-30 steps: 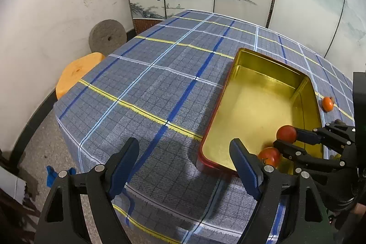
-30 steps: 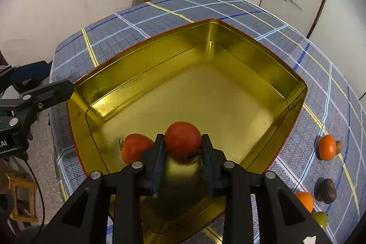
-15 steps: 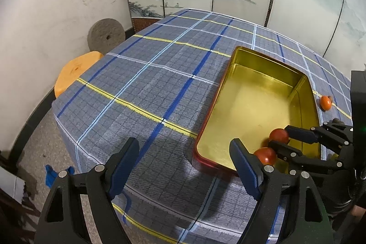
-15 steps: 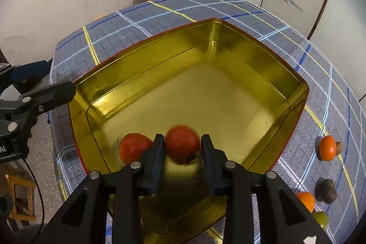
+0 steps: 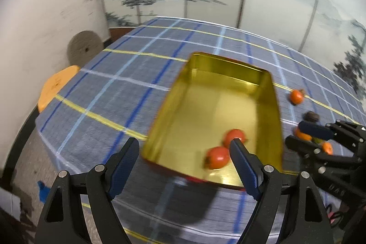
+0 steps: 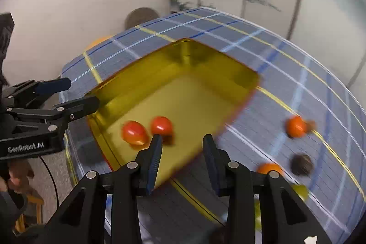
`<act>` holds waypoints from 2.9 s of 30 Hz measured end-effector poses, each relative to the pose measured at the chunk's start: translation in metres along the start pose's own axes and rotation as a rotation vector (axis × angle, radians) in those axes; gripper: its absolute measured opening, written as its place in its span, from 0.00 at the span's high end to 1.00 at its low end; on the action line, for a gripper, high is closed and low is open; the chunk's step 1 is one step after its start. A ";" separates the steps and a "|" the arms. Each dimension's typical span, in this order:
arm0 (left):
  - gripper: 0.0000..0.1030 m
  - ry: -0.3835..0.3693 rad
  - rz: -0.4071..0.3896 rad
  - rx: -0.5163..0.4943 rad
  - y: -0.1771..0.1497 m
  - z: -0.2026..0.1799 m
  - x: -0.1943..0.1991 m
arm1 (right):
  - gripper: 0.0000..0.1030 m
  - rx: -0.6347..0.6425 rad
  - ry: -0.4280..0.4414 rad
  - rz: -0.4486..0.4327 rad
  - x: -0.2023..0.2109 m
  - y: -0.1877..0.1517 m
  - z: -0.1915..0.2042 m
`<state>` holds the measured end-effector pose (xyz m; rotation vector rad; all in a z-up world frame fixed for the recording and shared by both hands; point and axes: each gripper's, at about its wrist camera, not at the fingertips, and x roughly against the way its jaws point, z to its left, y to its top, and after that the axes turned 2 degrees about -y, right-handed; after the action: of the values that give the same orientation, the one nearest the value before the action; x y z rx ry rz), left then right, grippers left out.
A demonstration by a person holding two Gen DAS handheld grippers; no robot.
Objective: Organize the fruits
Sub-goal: 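Lower the right gripper onto the large tangerine and close it, then grasp the brown passion fruit with the left gripper while the right holds the tangerine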
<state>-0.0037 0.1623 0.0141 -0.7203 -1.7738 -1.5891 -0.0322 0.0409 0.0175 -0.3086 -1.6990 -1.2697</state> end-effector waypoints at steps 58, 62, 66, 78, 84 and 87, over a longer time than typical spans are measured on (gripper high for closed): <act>0.20 -0.316 0.188 -0.340 -0.047 -0.185 -0.029 | 0.63 -0.402 -0.287 0.074 0.042 -0.139 -0.170; 0.24 -0.312 0.217 -0.336 -0.049 -0.192 -0.040 | 0.63 -0.409 -0.286 0.070 0.045 -0.142 -0.171; 0.35 -0.298 0.239 -0.329 -0.049 -0.193 -0.051 | 0.63 -0.412 -0.283 0.067 0.045 -0.142 -0.171; 0.60 -0.323 0.259 -0.333 -0.054 -0.195 -0.058 | 0.63 -0.415 -0.279 0.064 0.045 -0.143 -0.171; 0.61 -0.316 0.254 -0.335 -0.053 -0.195 -0.056 | 0.63 -0.416 -0.280 0.064 0.045 -0.143 -0.171; 0.61 -0.301 0.244 -0.338 -0.052 -0.194 -0.054 | 0.63 -0.414 -0.282 0.065 0.045 -0.143 -0.171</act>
<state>0.0109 -0.0351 -0.0486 -1.3443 -1.5533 -1.6949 -0.0601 -0.1794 -0.0327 -0.8144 -1.6263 -1.5824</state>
